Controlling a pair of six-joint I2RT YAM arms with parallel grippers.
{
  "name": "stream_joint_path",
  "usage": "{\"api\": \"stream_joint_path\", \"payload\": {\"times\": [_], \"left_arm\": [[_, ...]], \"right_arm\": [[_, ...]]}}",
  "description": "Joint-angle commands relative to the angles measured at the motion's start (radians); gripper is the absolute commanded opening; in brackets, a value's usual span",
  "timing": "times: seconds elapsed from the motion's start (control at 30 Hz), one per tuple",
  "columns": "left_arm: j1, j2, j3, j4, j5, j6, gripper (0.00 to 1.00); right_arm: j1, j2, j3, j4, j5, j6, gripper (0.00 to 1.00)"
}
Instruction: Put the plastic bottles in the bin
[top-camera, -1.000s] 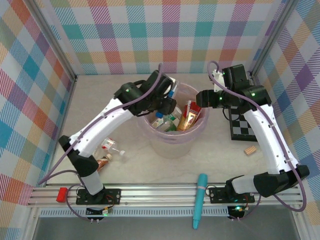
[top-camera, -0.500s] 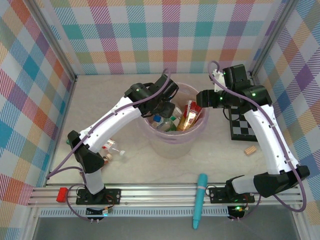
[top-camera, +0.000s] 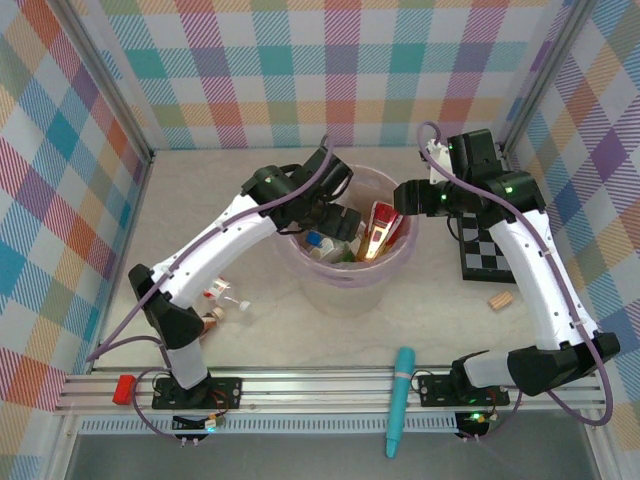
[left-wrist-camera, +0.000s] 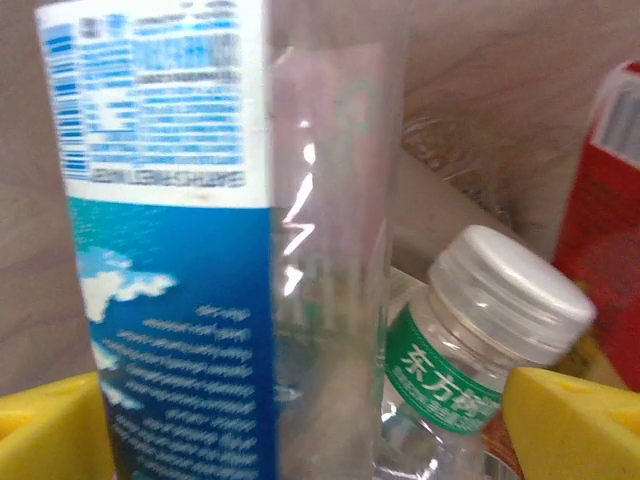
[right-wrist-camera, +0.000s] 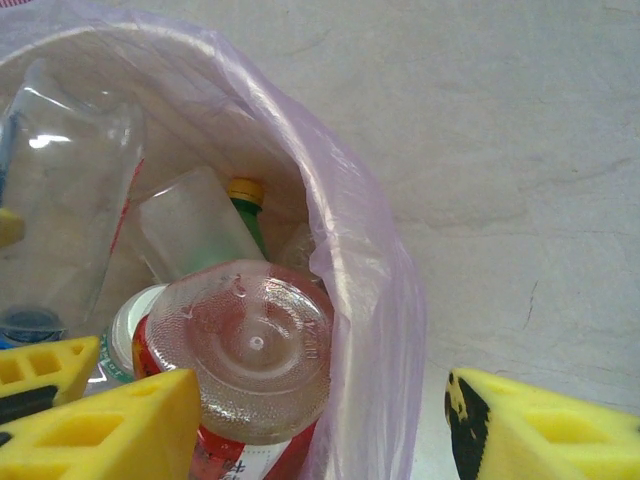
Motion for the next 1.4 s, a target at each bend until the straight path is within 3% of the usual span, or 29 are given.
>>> {"api": "stream_joint_path", "payload": {"times": [0.0, 0.23, 0.47, 0.63, 0.83, 0.9, 1.0, 1.17, 1.37], "left_arm": [[-0.004, -0.089, 0.033, 0.041, 0.03, 0.006, 0.92], [-0.004, -0.091, 0.035, 0.029, -0.074, 0.021, 0.84], [0.006, -0.043, -0.029, 0.057, -0.095, 0.01, 0.63], [0.01, -0.097, -0.036, 0.08, -0.1, -0.011, 0.64], [0.053, -0.209, -0.014, -0.024, -0.147, -0.055, 0.7], [0.115, -0.268, -0.064, -0.052, -0.155, -0.088, 0.74], [0.28, -0.394, -0.236, -0.034, -0.118, -0.141, 0.79], [0.604, -0.595, -0.593, 0.066, -0.041, -0.228, 0.82], [0.872, -0.721, -0.92, 0.212, 0.008, -0.279, 0.87]], "right_arm": [[-0.008, -0.017, 0.006, 0.024, -0.025, -0.009, 0.66], [-0.009, -0.015, 0.015, 0.035, -0.062, -0.005, 0.66], [-0.008, -0.018, 0.002, 0.032, -0.06, -0.008, 0.66], [-0.008, -0.017, 0.01, 0.021, -0.046, -0.021, 0.66], [-0.008, -0.002, 0.004, 0.035, -0.042, -0.029, 0.67], [-0.01, 0.008, 0.005, 0.039, -0.045, -0.033, 0.67], [-0.011, 0.024, 0.011, 0.044, -0.054, -0.041, 0.67], [-0.022, 0.056, 0.032, 0.047, -0.089, -0.052, 0.67], [-0.035, 0.074, 0.037, 0.05, -0.112, -0.058, 0.67]]}}
